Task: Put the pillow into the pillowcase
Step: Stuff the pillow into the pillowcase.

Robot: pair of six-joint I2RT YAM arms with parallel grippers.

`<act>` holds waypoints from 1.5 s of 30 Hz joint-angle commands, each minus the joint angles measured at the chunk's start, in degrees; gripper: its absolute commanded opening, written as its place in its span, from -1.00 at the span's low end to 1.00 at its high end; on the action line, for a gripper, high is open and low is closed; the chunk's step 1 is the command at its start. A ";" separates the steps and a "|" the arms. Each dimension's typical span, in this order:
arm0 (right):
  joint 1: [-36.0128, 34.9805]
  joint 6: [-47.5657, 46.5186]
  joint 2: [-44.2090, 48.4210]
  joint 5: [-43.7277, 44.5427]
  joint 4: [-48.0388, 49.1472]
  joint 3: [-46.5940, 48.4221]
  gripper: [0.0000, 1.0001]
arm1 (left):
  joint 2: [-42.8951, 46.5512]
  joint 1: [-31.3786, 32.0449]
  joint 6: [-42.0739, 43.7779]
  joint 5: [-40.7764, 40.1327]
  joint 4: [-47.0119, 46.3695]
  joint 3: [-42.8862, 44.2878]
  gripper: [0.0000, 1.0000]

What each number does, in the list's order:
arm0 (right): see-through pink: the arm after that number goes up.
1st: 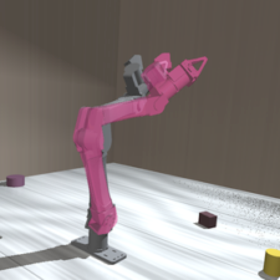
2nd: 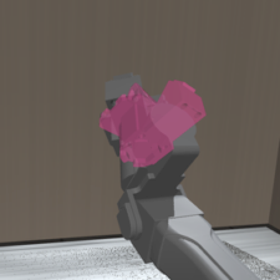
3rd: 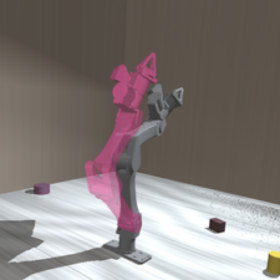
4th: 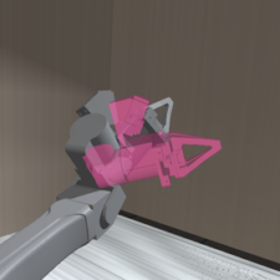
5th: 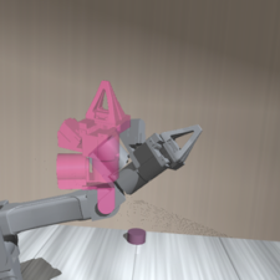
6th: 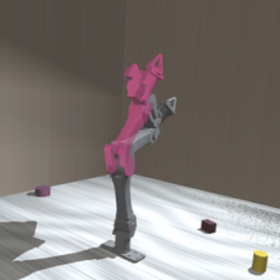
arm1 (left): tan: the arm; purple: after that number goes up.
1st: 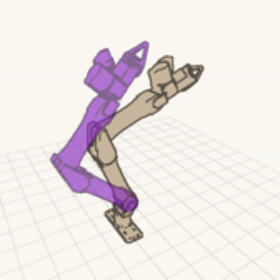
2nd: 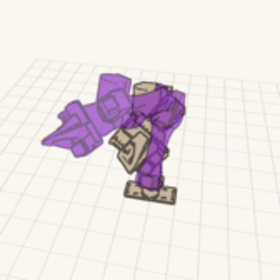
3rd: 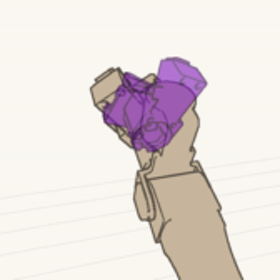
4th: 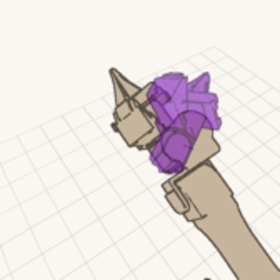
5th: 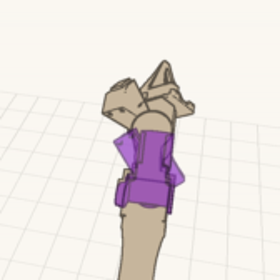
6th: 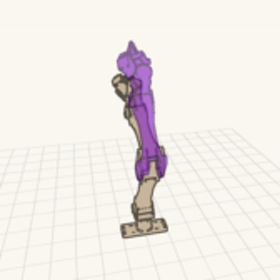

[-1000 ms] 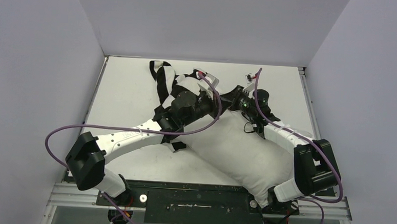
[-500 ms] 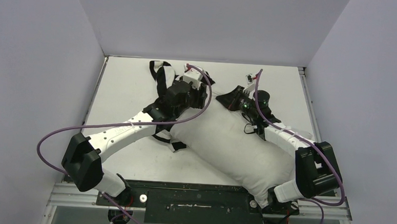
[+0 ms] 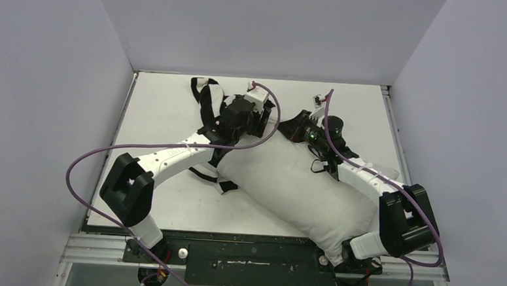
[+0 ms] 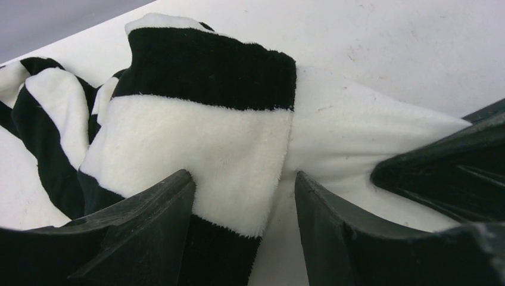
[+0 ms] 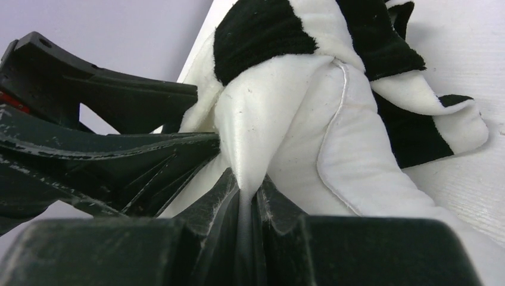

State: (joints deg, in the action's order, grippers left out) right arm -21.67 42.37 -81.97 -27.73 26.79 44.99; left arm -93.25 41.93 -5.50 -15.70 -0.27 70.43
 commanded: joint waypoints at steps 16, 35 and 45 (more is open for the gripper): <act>-5.64 1.32 6.12 15.82 3.62 -0.13 -1.00 | 7.44 5.21 -10.05 22.69 -19.79 1.04 -1.00; 6.75 7.92 9.27 33.04 4.38 -5.74 -0.99 | -3.07 2.20 -25.53 43.90 -37.78 -6.88 -0.88; 10.68 -5.98 8.17 13.23 -5.31 0.86 0.34 | 6.62 -10.91 -20.17 37.53 -18.54 -5.98 0.20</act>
State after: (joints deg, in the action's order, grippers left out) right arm -11.55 44.12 -76.38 -6.28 22.98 42.57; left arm -94.15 35.46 -29.45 23.11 -28.08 63.66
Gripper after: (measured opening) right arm 0.543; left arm 0.562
